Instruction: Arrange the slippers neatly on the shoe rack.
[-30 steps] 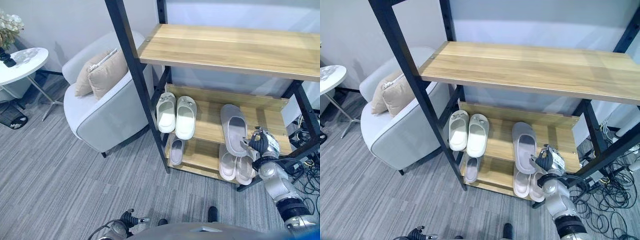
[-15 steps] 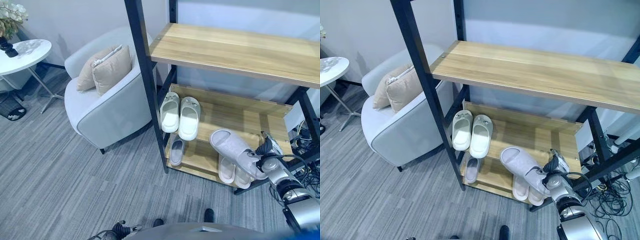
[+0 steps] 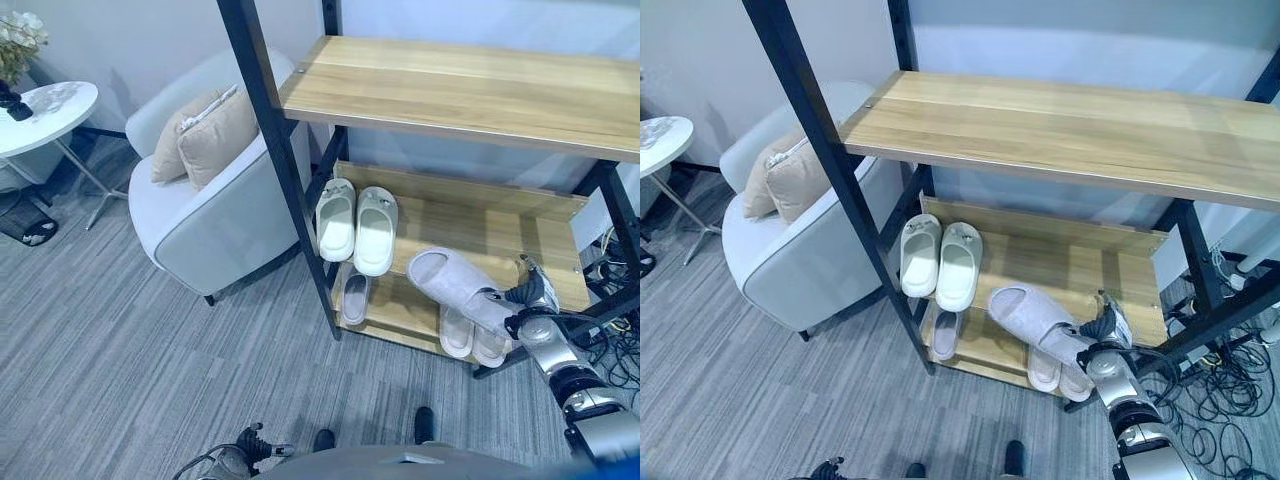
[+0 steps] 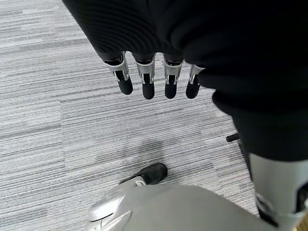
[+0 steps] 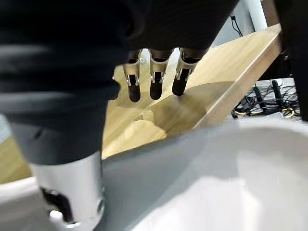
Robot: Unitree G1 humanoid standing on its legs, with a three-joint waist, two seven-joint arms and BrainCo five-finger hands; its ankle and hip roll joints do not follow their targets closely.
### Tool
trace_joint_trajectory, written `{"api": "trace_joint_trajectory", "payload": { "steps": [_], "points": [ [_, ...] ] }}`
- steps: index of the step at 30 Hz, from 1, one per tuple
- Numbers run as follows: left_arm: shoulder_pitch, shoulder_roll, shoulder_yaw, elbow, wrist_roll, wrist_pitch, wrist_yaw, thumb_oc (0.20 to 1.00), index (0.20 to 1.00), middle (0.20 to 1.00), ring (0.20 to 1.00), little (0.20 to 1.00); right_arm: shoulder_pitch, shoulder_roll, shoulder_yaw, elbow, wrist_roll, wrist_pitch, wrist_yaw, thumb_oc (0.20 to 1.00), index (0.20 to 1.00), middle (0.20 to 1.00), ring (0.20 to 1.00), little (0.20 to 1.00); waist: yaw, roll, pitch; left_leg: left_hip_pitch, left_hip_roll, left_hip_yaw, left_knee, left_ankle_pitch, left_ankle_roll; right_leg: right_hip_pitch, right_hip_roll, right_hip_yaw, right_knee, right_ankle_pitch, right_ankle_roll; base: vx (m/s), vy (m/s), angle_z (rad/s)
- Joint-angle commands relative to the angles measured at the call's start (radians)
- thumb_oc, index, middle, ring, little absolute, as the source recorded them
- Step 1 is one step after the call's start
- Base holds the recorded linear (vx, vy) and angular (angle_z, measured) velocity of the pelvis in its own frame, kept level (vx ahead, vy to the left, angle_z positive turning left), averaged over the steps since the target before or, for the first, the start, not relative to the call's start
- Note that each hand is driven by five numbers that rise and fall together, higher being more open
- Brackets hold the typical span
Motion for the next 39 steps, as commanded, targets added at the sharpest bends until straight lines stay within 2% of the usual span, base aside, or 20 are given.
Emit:
{"api": "trace_joint_trajectory", "payload": {
  "steps": [1,12,15,17,18,19,20,21,25,30,39],
  "points": [
    [-0.052,-0.016,-0.013,0.061,-0.012,-0.009,0.003,1.000,1.000,1.000,1.000,1.000,-0.115,0.042,0.026,-0.021,-0.020,-0.051,-0.005,1.000,1.000,1.000,1.000,1.000,0.045,-0.031,0.048,-0.001,0.005,0.069,0.011,-0.065,-0.012,0.133,-0.037,-0.011,0.011,-0.110,0.069,0.00,0.000,0.00],
    [-0.049,-0.009,-0.014,0.062,-0.021,-0.006,0.010,1.000,1.000,1.000,1.000,1.000,-0.170,0.032,0.056,0.040,-0.020,-0.037,0.005,1.000,1.000,1.000,1.000,1.000,0.059,-0.039,0.043,0.003,0.008,0.066,0.011,-0.066,-0.014,0.139,-0.035,-0.014,0.011,-0.114,0.066,0.01,0.007,0.03],
    [-0.042,-0.001,-0.010,0.072,-0.019,-0.004,0.006,1.000,1.000,1.000,1.000,1.000,-0.182,0.030,0.067,0.052,0.047,-0.067,0.057,1.000,1.000,1.000,1.000,1.000,0.064,-0.042,0.047,-0.001,0.007,0.067,0.011,-0.063,-0.014,0.136,-0.034,-0.016,0.011,-0.112,0.066,0.00,0.006,0.02],
    [-0.042,-0.001,-0.010,0.072,-0.019,-0.004,0.006,1.000,1.000,1.000,1.000,1.000,-0.182,0.030,0.067,0.053,0.047,-0.067,0.057,1.000,1.000,1.000,1.000,1.000,0.064,-0.042,0.047,-0.002,0.007,0.067,0.011,-0.063,-0.014,0.136,-0.034,-0.016,0.011,-0.112,0.066,0.00,0.000,0.00],
    [-0.039,0.008,-0.014,0.073,-0.013,-0.010,-0.006,1.000,1.000,1.000,1.000,1.000,-0.206,0.022,0.093,0.065,0.093,-0.093,0.118,0.947,0.947,0.947,0.947,0.947,0.069,-0.046,0.051,-0.007,0.006,0.064,0.011,-0.059,-0.015,0.132,-0.033,-0.015,0.011,-0.111,0.065,0.00,0.000,0.00],
    [-0.038,0.011,-0.016,0.071,-0.009,-0.012,-0.010,1.000,1.000,1.000,1.000,1.000,-0.213,0.020,0.105,0.067,0.103,-0.101,0.139,0.592,0.592,0.592,0.592,0.592,0.071,-0.048,0.053,-0.009,0.006,0.062,0.011,-0.057,-0.016,0.131,-0.032,-0.016,0.011,-0.111,0.064,0.00,0.000,0.00],
    [-0.038,0.014,-0.017,0.070,-0.007,-0.015,-0.013,1.000,1.000,1.000,1.000,1.000,-0.219,0.018,0.116,0.065,0.106,-0.109,0.150,0.338,0.338,0.338,0.338,0.338,0.073,-0.049,0.055,-0.010,0.006,0.061,0.011,-0.056,-0.016,0.130,-0.031,-0.016,0.011,-0.111,0.064,0.00,0.000,0.00],
    [-0.037,0.017,-0.017,0.069,-0.006,-0.017,-0.016,1.000,1.000,1.000,1.000,1.000,-0.225,0.017,0.124,0.072,0.103,-0.115,0.155,0.200,0.200,0.200,0.200,0.200,0.074,-0.049,0.056,-0.012,0.006,0.060,0.011,-0.055,-0.016,0.129,-0.031,-0.016,0.011,-0.111,0.065,0.00,0.000,0.00],
    [-0.036,0.025,-0.021,0.062,0.005,-0.023,-0.018,1.000,1.000,1.000,1.000,1.000,-0.238,0.017,0.160,0.072,0.072,-0.129,0.167,0.200,0.200,0.200,0.200,0.200,0.083,-0.053,0.061,-0.018,0.008,0.053,0.011,-0.051,-0.017,0.129,-0.029,-0.021,0.011,-0.112,0.064,-0.01,0.011,0.07],
    [-0.036,0.025,-0.020,0.061,0.008,-0.023,-0.019,1.000,1.000,1.000,1.000,1.000,-0.229,0.006,0.150,0.074,0.049,-0.124,0.151,0.200,0.200,0.200,0.200,0.200,0.088,-0.057,0.058,-0.017,0.006,0.048,0.011,-0.052,-0.018,0.137,-0.028,-0.026,0.011,-0.115,0.063,0.00,0.004,0.02],
    [-0.044,0.014,0.004,0.081,0.002,-0.011,-0.014,1.000,1.000,1.000,1.000,1.000,-0.105,-0.036,0.051,0.092,-0.002,-0.083,0.078,0.200,0.200,0.200,0.200,0.200,0.058,-0.053,0.042,0.002,0.010,0.060,0.011,-0.060,-0.018,0.149,-0.029,-0.023,0.011,-0.118,0.063,0.00,0.000,0.00]
  ]
}}
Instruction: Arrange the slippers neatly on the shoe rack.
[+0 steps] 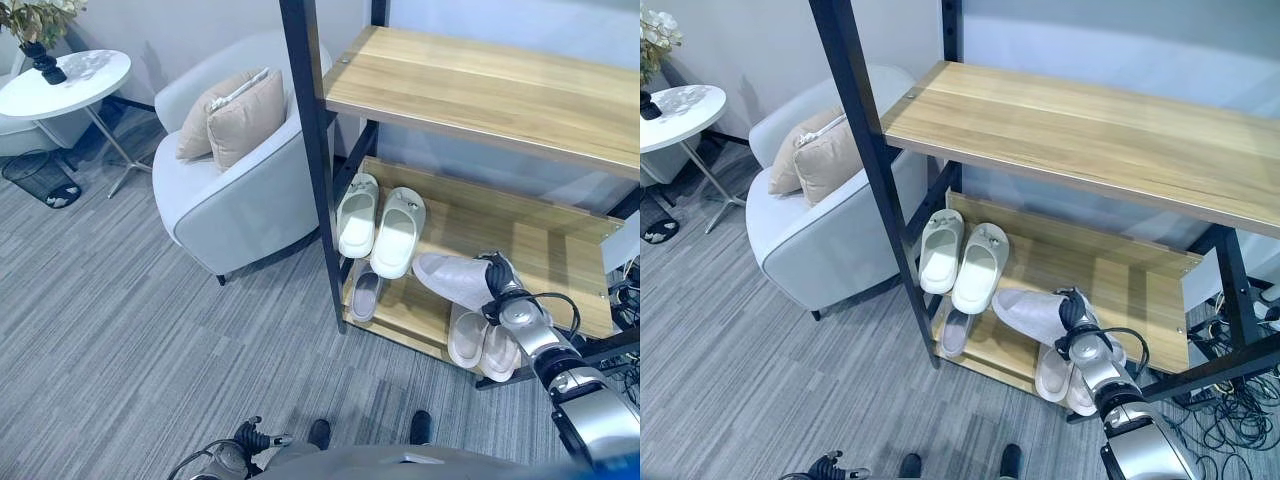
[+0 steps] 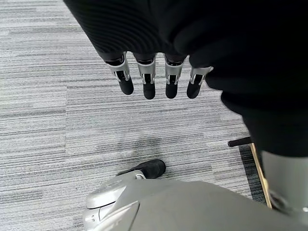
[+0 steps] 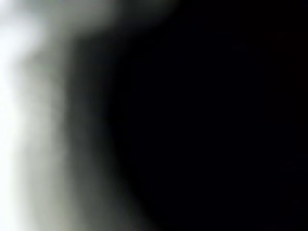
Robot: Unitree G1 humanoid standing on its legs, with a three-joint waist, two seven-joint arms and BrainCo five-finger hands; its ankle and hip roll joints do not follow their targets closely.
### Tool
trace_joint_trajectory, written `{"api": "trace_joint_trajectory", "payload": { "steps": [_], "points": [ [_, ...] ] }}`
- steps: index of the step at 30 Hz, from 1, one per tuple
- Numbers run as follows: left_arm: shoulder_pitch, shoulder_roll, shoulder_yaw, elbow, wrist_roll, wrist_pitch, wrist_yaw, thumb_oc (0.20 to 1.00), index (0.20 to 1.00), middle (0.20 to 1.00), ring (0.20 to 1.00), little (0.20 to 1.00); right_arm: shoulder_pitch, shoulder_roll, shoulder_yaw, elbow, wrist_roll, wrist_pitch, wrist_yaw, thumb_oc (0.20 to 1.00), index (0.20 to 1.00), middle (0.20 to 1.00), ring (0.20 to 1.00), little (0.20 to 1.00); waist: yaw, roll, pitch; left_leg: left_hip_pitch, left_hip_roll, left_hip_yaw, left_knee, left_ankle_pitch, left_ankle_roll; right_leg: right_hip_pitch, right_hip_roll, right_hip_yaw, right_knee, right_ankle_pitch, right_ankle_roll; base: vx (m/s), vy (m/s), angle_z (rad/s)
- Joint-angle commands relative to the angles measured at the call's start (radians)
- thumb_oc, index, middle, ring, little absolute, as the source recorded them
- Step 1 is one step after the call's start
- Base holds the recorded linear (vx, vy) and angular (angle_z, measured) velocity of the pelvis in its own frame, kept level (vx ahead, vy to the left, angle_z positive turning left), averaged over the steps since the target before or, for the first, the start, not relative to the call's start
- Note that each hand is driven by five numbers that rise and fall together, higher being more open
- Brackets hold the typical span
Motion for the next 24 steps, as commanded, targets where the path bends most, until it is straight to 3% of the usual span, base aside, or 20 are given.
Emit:
{"api": "trace_joint_trajectory", "payload": {
  "steps": [1,6,10,11,16,20,21,24],
  "points": [
    [-0.033,-0.002,-0.001,0.089,0.001,0.005,0.002,1.000,1.000,1.000,1.000,1.000,-0.012,-0.063,-0.014,0.003,-0.036,0.002,-0.054,0.200,0.200,0.200,0.200,0.200,0.008,-0.016,0.007,-0.010,0.012,0.097,0.006,-0.062,-0.016,0.115,-0.029,0.019,0.006,-0.111,0.063,-0.02,-0.015,-0.07],
    [-0.044,-0.013,0.005,0.091,-0.001,0.003,0.002,1.000,1.000,1.000,1.000,1.000,0.034,-0.064,-0.073,-0.140,-0.016,-0.016,-0.070,0.200,0.200,0.200,0.200,0.200,-0.015,-0.009,-0.009,0.011,0.016,0.113,0.006,-0.066,-0.012,0.125,-0.028,0.035,0.006,-0.110,0.064,-0.03,-0.015,-0.11],
    [-0.038,-0.027,0.013,0.090,-0.010,0.003,0.000,1.000,1.000,1.000,1.000,1.000,0.115,0.000,-0.159,-0.268,0.078,-0.046,-0.072,0.200,0.200,0.200,0.200,0.200,-0.036,0.003,-0.027,0.036,0.015,0.120,0.006,-0.076,-0.003,0.142,-0.027,0.056,0.006,-0.112,0.062,-0.03,0.027,-0.19],
    [-0.035,-0.033,0.023,0.092,-0.014,0.004,-0.007,1.000,1.000,1.000,1.000,1.000,0.164,0.042,-0.193,-0.293,0.157,-0.058,-0.041,0.200,0.200,0.200,0.200,0.200,-0.047,0.010,-0.038,0.057,0.012,0.133,0.006,-0.085,0.004,0.147,-0.030,0.071,0.006,-0.109,0.063,-0.02,0.084,-0.22],
    [-0.013,-0.038,0.058,0.097,-0.007,0.003,-0.027,1.000,1.000,1.000,1.000,1.000,0.307,0.094,-0.217,-0.414,0.188,-0.061,0.030,0.200,0.200,0.200,0.200,0.200,-0.073,0.021,-0.048,0.099,-0.003,0.169,0.006,-0.103,0.023,0.145,-0.041,0.111,0.022,-0.097,0.074,-0.04,0.108,-0.29],
    [-0.001,-0.038,0.077,0.090,0.005,-0.004,-0.048,1.000,1.000,1.000,1.000,1.000,0.391,0.119,-0.243,-0.492,0.198,-0.066,0.065,0.200,0.200,0.200,0.200,0.200,-0.101,0.034,-0.040,0.129,-0.028,0.203,0.006,-0.111,0.049,0.121,-0.063,0.157,0.065,-0.075,0.090,-0.06,0.148,-0.54],
    [0.000,-0.036,0.084,0.090,0.011,-0.005,-0.052,1.000,1.000,1.000,1.000,1.000,0.403,0.115,-0.246,-0.522,0.167,-0.069,0.068,0.200,0.200,0.200,0.200,0.200,-0.112,0.038,-0.023,0.139,-0.037,0.215,0.009,-0.113,0.062,0.095,-0.071,0.169,0.127,-0.054,0.097,-0.11,0.145,-0.38],
    [0.000,-0.032,0.086,0.088,0.015,-0.005,-0.052,1.000,1.000,1.000,1.000,1.000,0.411,0.115,-0.244,-0.539,0.163,-0.072,0.073,0.200,0.200,0.200,0.200,0.200,-0.114,0.042,-0.010,0.146,-0.039,0.226,0.013,-0.114,0.067,0.071,-0.070,0.173,0.180,-0.060,0.098,-0.09,0.080,-0.44]
  ]
}}
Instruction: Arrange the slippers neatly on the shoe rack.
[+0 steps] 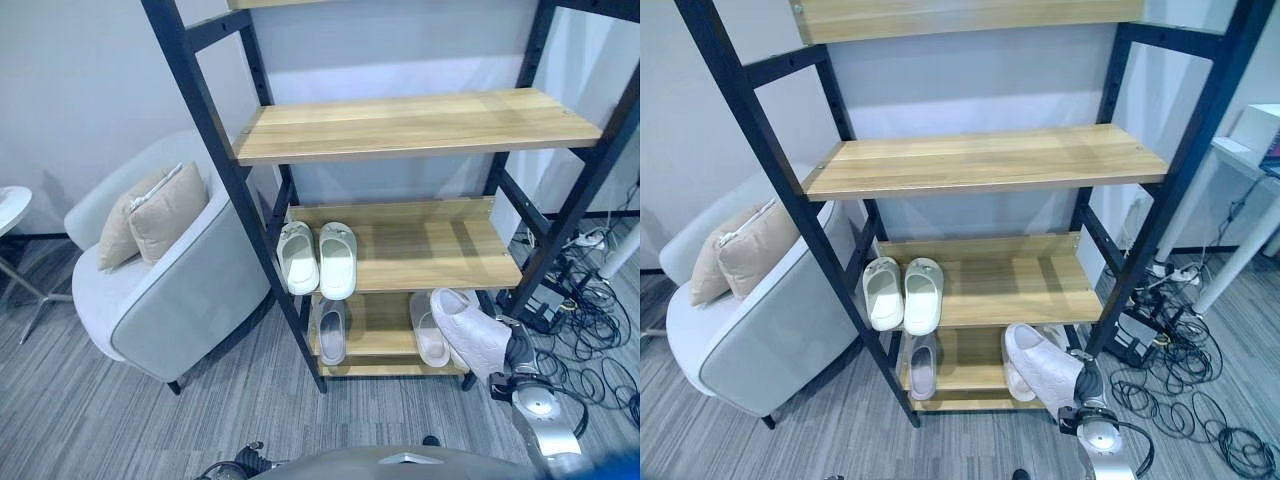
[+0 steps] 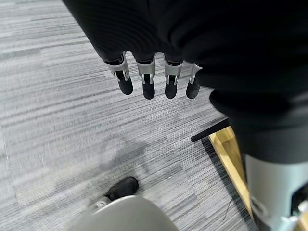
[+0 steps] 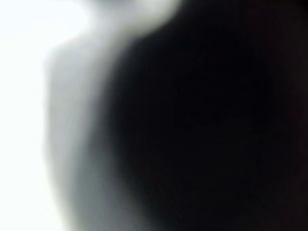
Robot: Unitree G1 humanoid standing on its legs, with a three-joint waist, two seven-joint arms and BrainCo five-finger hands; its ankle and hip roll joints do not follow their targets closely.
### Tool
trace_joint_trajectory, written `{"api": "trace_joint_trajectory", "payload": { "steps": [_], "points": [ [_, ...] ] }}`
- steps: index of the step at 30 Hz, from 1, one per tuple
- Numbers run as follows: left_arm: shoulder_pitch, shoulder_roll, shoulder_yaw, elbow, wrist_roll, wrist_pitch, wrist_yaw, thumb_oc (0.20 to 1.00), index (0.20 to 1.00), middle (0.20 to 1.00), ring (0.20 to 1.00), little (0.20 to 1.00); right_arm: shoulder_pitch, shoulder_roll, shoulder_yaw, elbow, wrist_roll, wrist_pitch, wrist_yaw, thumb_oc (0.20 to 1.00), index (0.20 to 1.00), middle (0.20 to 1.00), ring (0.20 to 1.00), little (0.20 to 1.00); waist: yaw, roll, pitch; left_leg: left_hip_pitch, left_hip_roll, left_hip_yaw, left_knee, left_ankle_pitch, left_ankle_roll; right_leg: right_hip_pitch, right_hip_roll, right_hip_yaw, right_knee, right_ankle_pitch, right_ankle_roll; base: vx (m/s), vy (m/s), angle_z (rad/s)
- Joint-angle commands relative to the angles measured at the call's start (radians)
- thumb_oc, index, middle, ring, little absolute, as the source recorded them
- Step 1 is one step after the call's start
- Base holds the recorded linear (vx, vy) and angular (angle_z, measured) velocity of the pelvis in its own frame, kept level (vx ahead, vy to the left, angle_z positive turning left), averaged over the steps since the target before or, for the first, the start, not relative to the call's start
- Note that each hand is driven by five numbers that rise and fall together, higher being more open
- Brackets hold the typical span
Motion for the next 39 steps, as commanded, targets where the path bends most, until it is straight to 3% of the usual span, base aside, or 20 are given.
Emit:
{"api": "trace_joint_trajectory", "payload": {
  "steps": [1,4,5,6,7,9,10,13,15,16,17,18,20,23,25,28,31,34,37,39],
  "points": [
    [-0.044,0.016,0.011,0.037,0.028,-0.010,-0.007,1.000,1.000,1.000,1.000,1.000,-0.119,-0.059,-0.006,-0.077,-0.057,-0.082,0.014,0.200,0.200,0.200,0.200,0.200,0.018,0.043,0.134,-0.011,0.059,0.000,0.059,-0.071,0.002,0.051,0.081,-0.050,0.282,-0.171,-0.016,-0.16,0.112,-0.43],
    [-0.042,0.018,0.015,0.030,0.012,-0.011,-0.008,1.000,1.000,1.000,1.000,1.000,-0.076,-0.077,-0.021,-0.092,-0.076,-0.098,0.010,0.200,0.200,0.200,0.200,0.200,0.016,0.040,0.136,-0.039,0.044,0.005,0.096,-0.062,0.008,0.032,0.190,-0.110,0.367,-0.235,-0.053,-0.11,0.024,0.00],
    [-0.041,0.018,0.015,0.030,0.012,-0.011,-0.008,1.000,1.000,1.000,1.000,1.000,-0.076,-0.077,-0.021,-0.092,-0.076,-0.098,0.010,0.200,0.200,0.200,0.200,0.200,0.016,0.040,0.134,-0.041,0.044,0.004,0.098,-0.063,0.008,0.029,0.189,-0.110,0.371,-0.237,-0.053,-0.04,-0.074,0.31],
    [-0.039,0.016,0.026,0.012,-0.002,-0.019,0.001,1.000,1.000,1.000,1.000,1.000,-0.046,-0.070,-0.036,-0.101,-0.098,-0.104,-0.023,0.200,0.200,0.200,0.200,0.200,0.020,0.027,0.139,-0.057,0.031,-0.004,0.123,-0.059,-0.001,0.025,0.234,-0.120,0.353,-0.270,-0.083,0.00,-0.086,0.24],
    [-0.038,0.017,0.024,0.006,0.000,-0.022,0.005,1.000,1.000,1.000,1.000,1.000,-0.034,-0.072,-0.041,-0.111,-0.106,-0.102,-0.028,0.200,0.200,0.200,0.200,0.200,0.020,0.020,0.138,-0.064,0.028,-0.006,0.138,-0.063,-0.002,0.055,0.234,-0.125,0.319,-0.274,-0.094,-0.07,-0.161,0.07],
    [0.049,0.036,0.019,-0.122,-0.013,-0.053,0.039,1.000,1.000,1.000,1.000,1.000,0.006,-0.074,-0.096,-0.099,-0.106,-0.109,-0.088,0.200,0.200,0.200,0.200,0.200,0.067,-0.016,0.180,-0.214,0.028,-0.011,0.366,-0.080,-0.077,0.136,0.227,-0.145,0.161,-0.267,-0.120,-0.20,-0.178,0.41],
    [0.054,0.043,0.021,-0.140,-0.023,-0.061,0.047,1.000,1.000,1.000,1.000,1.000,0.008,-0.077,-0.099,-0.093,-0.108,-0.109,-0.091,0.200,0.200,0.200,0.200,0.200,0.071,-0.017,0.186,-0.251,0.039,-0.015,0.426,-0.076,-0.093,0.141,0.231,-0.148,0.143,-0.267,-0.125,-0.16,-0.101,0.85],
    [0.059,0.057,0.031,-0.173,-0.059,-0.075,0.065,1.000,1.000,1.000,1.000,1.000,-0.001,-0.077,-0.097,-0.083,-0.098,-0.111,-0.103,0.200,0.200,0.200,0.200,0.200,0.082,-0.017,0.203,-0.309,0.071,-0.056,0.494,-0.049,-0.117,0.130,0.238,-0.140,0.149,-0.272,-0.136,-0.10,0.002,0.51],
    [0.068,0.062,0.038,-0.183,-0.074,-0.076,0.067,1.000,1.000,1.000,1.000,1.000,0.004,-0.073,-0.098,-0.086,-0.090,-0.112,-0.103,0.200,0.200,0.200,0.200,0.200,0.083,-0.019,0.200,-0.304,0.099,-0.058,0.472,-0.059,-0.107,0.124,0.233,-0.136,0.159,-0.279,-0.138,-0.03,0.047,-0.17],
    [0.070,0.070,0.047,-0.176,-0.091,-0.083,0.080,1.000,1.000,1.000,1.000,1.000,0.003,-0.065,-0.090,-0.093,-0.076,-0.121,-0.110,0.200,0.200,0.200,0.200,0.200,0.095,-0.028,0.194,-0.296,0.147,-0.090,0.410,-0.050,-0.095,0.109,0.227,-0.122,0.186,-0.293,-0.138,-0.01,0.162,-0.11],
    [0.053,0.063,0.047,-0.155,-0.114,-0.090,0.111,1.000,1.000,1.000,1.000,1.000,0.017,-0.059,-0.061,-0.129,-0.092,-0.126,-0.111,0.200,0.200,0.200,0.200,0.200,0.102,-0.017,0.199,-0.278,0.163,-0.235,0.346,-0.006,-0.104,0.079,0.242,-0.085,0.238,-0.318,-0.135,0.03,0.277,-0.44],
    [0.032,0.058,0.045,-0.128,-0.110,-0.086,0.122,1.000,1.000,1.000,1.000,1.000,0.014,-0.053,-0.053,-0.112,-0.079,-0.129,-0.111,0.200,0.200,0.200,0.200,0.200,0.084,-0.017,0.197,-0.251,0.162,-0.241,0.329,-0.032,-0.119,0.059,0.228,-0.073,0.292,-0.325,-0.135,0.05,0.334,-0.27],
    [0.022,0.059,0.034,-0.117,-0.101,-0.087,0.122,1.000,1.000,1.000,1.000,1.000,0.014,-0.051,-0.038,-0.123,-0.054,-0.132,-0.098,0.200,0.200,0.200,0.200,0.200,0.071,-0.029,0.212,-0.276,0.129,-0.230,0.396,-0.086,-0.110,0.030,0.201,-0.048,0.325,-0.327,-0.131,0.00,0.270,-0.38],
    [0.011,0.100,0.027,-0.123,-0.071,-0.100,0.114,1.000,1.000,1.000,1.000,1.000,0.000,-0.068,-0.025,-0.144,-0.014,-0.134,-0.056,0.200,0.200,0.200,0.200,0.200,0.061,-0.023,0.269,-0.447,0.123,-0.140,0.633,-0.203,-0.058,-0.166,0.185,0.039,0.511,-0.345,-0.124,-0.30,0.273,-1.14],
    [-0.018,0.129,0.006,-0.183,-0.073,-0.115,0.117,1.000,1.000,1.000,1.000,1.000,-0.054,-0.098,-0.026,-0.128,0.000,-0.141,-0.076,0.200,0.200,0.200,0.200,0.200,0.060,-0.015,0.296,-0.559,0.110,-0.133,0.774,-0.255,-0.038,-0.273,0.174,0.063,0.626,-0.382,-0.132,-0.21,0.182,-0.78],
    [-0.059,0.149,-0.004,-0.231,-0.102,-0.136,0.148,1.000,1.000,1.000,1.000,1.000,-0.110,-0.096,-0.005,-0.132,0.023,-0.150,-0.098,0.200,0.200,0.200,0.200,0.200,0.070,-0.010,0.323,-0.695,0.107,-0.126,0.942,-0.314,-0.021,-0.410,0.183,0.076,0.770,-0.424,-0.139,-0.15,0.042,0.10],
    [-0.091,0.154,-0.003,-0.270,-0.156,-0.150,0.189,1.000,1.000,1.000,1.000,1.000,-0.179,-0.101,0.026,-0.123,0.053,-0.169,-0.130,0.200,0.200,0.200,0.200,0.200,0.092,-0.001,0.335,-0.856,0.092,-0.126,1.135,-0.399,-0.007,-0.572,0.206,0.080,0.954,-0.508,-0.150,-0.07,-0.028,0.37],
    [-0.122,0.161,-0.007,-0.314,-0.211,-0.162,0.218,1.000,1.000,1.000,1.000,1.000,-0.273,-0.117,0.051,-0.141,0.061,-0.177,-0.161,0.200,0.200,0.200,0.200,0.200,0.108,0.005,0.341,-1.001,0.091,-0.127,1.268,-0.436,0.000,-0.712,0.213,0.088,1.079,-0.543,-0.161,-0.06,-0.035,0.09],
    [-0.176,0.173,-0.070,-0.439,-0.249,-0.174,0.261,1.000,1.000,1.000,1.000,1.000,-0.517,-0.159,0.126,-0.109,0.100,-0.173,-0.209,0.200,0.200,0.200,0.200,0.200,0.142,0.027,0.355,-1.237,0.079,-0.141,1.512,-0.498,0.018,-0.941,0.216,0.103,1.318,-0.605,-0.183,-0.06,-0.041,0.14],
    [-0.186,0.173,-0.090,-0.487,-0.281,-0.182,0.262,1.000,1.000,1.000,1.000,1.000,-0.623,-0.177,0.165,-0.039,0.112,-0.155,-0.226,0.200,0.200,0.200,0.200,0.200,0.157,0.039,0.355,-1.324,0.072,-0.141,1.591,-0.513,0.019,-1.026,0.212,0.107,1.404,-0.617,-0.185,-0.01,-0.010,0.13]
  ]
}}
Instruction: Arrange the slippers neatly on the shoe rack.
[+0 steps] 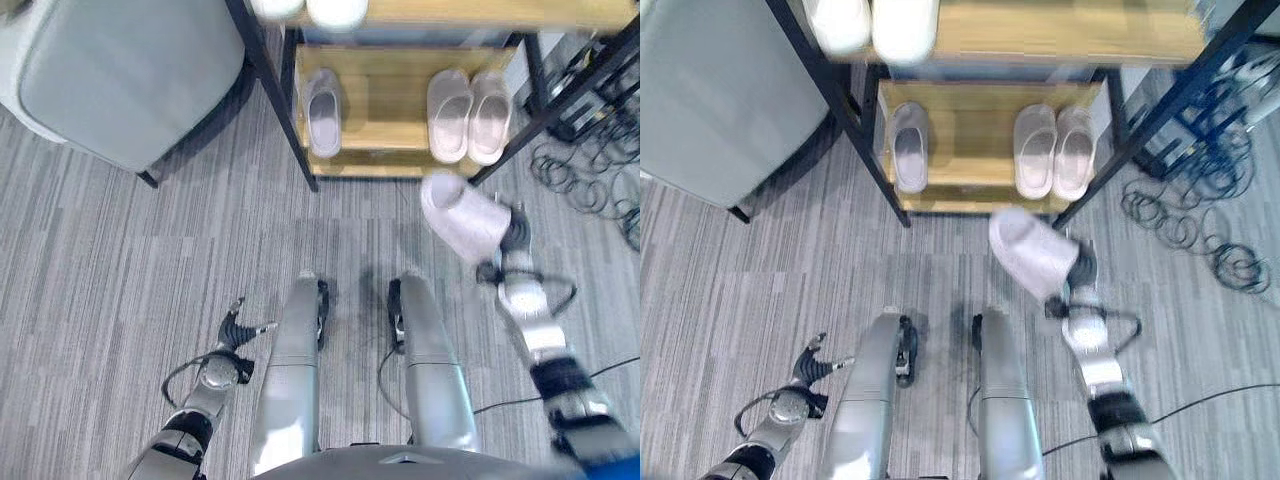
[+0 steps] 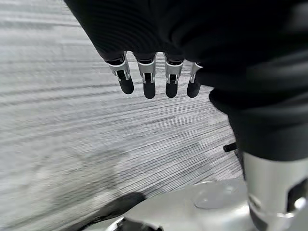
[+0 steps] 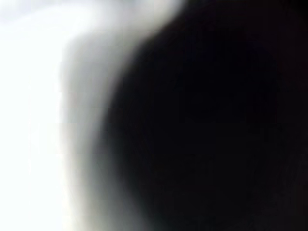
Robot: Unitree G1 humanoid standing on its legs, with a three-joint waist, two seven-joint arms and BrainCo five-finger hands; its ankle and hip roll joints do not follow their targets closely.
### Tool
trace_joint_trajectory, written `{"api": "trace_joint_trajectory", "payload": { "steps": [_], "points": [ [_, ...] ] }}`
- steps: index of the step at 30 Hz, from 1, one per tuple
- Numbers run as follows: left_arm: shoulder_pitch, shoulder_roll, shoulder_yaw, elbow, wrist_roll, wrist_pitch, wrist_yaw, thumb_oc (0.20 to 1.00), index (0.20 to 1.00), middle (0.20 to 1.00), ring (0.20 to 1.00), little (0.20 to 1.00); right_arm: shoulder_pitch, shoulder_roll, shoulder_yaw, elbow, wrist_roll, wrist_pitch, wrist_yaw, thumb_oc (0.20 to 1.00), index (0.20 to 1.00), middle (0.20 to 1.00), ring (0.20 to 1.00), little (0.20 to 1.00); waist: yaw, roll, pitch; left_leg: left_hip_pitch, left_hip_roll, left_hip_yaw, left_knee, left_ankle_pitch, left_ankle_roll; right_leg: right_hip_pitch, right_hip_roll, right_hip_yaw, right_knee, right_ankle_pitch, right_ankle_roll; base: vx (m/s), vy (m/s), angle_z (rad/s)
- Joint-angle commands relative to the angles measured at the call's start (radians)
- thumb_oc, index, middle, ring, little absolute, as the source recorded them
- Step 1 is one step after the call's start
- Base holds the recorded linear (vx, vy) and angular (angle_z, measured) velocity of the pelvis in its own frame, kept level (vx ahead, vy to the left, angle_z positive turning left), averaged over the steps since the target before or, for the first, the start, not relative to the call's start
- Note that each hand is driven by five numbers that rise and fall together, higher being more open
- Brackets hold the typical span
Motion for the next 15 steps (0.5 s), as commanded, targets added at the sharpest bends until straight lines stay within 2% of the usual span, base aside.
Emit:
{"api": "trace_joint_trajectory", "payload": {
  "steps": [1,2,3,6,8,9,11,15],
  "points": [
    [0.007,-0.009,-0.031,0.020,-0.067,-0.047,0.037,1.000,1.000,1.000,1.000,1.000,-0.025,-0.044,0.024,0.024,0.060,-0.037,-0.045,0.200,0.200,0.200,0.200,0.200,0.044,0.024,-0.065,0.035,-0.020,-0.016,0.000,-0.058,0.056,0.080,-0.026,0.038,-0.110,0.022,-0.018,0.03,0.004,0.32],
    [0.005,-0.001,-0.031,0.002,-0.088,-0.053,0.046,1.000,1.000,1.000,1.000,1.000,-0.097,-0.060,0.040,0.060,0.063,-0.027,-0.055,0.200,0.200,0.200,0.200,0.200,0.051,0.027,-0.063,-0.003,-0.023,-0.016,0.038,-0.070,0.056,0.039,-0.024,0.039,-0.063,0.015,-0.018,0.10,0.040,0.24],
    [0.003,0.020,-0.038,-0.054,-0.134,-0.063,0.075,1.000,1.000,1.000,1.000,1.000,-0.323,-0.089,0.097,0.175,0.086,0.003,-0.087,0.200,0.200,0.200,0.200,0.200,0.079,0.043,-0.064,-0.135,-0.041,-0.010,0.171,-0.098,0.055,-0.086,-0.024,0.032,0.077,-0.006,-0.015,0.10,0.052,0.20],
    [0.022,0.040,-0.068,-0.107,-0.170,-0.080,0.084,1.000,1.000,1.000,1.000,1.000,-0.557,-0.153,0.184,0.323,0.069,0.038,-0.117,0.200,0.200,0.200,0.200,0.200,0.107,0.054,-0.057,-0.244,-0.053,-0.004,0.279,-0.125,0.050,-0.186,-0.035,0.024,0.196,-0.030,-0.013,0.08,0.048,0.06],
    [0.038,0.049,-0.085,-0.130,-0.178,-0.082,0.084,1.000,1.000,1.000,1.000,1.000,-0.643,-0.171,0.211,0.389,0.095,0.035,-0.132,0.200,0.200,0.200,0.200,0.200,0.120,0.061,-0.057,-0.275,-0.059,-0.002,0.311,-0.137,0.050,-0.219,-0.039,0.028,0.236,-0.042,-0.012,0.08,0.060,0.20],
    [0.053,0.063,-0.107,-0.147,-0.180,-0.084,0.086,1.000,1.000,1.000,1.000,1.000,-0.740,-0.184,0.231,0.489,0.153,0.024,-0.141,0.200,0.200,0.200,0.200,0.200,0.132,0.065,-0.053,-0.302,-0.067,-0.003,0.341,-0.148,0.048,-0.244,-0.046,0.030,0.272,-0.050,-0.011,0.06,0.070,0.22],
    [0.091,0.091,-0.123,-0.173,-0.176,-0.090,0.080,1.000,1.000,1.000,1.000,1.000,-0.828,-0.220,0.261,0.588,0.221,0.019,-0.149,0.200,0.200,0.200,0.200,0.200,0.152,0.066,-0.026,-0.303,-0.077,0.000,0.369,-0.162,0.043,-0.249,-0.056,0.045,0.320,-0.055,-0.012,0.05,0.091,0.16],
    [0.138,0.113,-0.115,-0.172,-0.184,-0.099,0.076,1.000,1.000,1.000,1.000,1.000,-0.909,-0.275,0.315,0.701,0.267,0.030,-0.128,0.200,0.200,0.200,0.200,0.200,0.172,0.069,0.022,-0.303,-0.091,0.001,0.397,-0.179,0.045,-0.241,-0.079,0.063,0.358,-0.065,-0.011,0.03,0.062,0.19]
  ]
}}
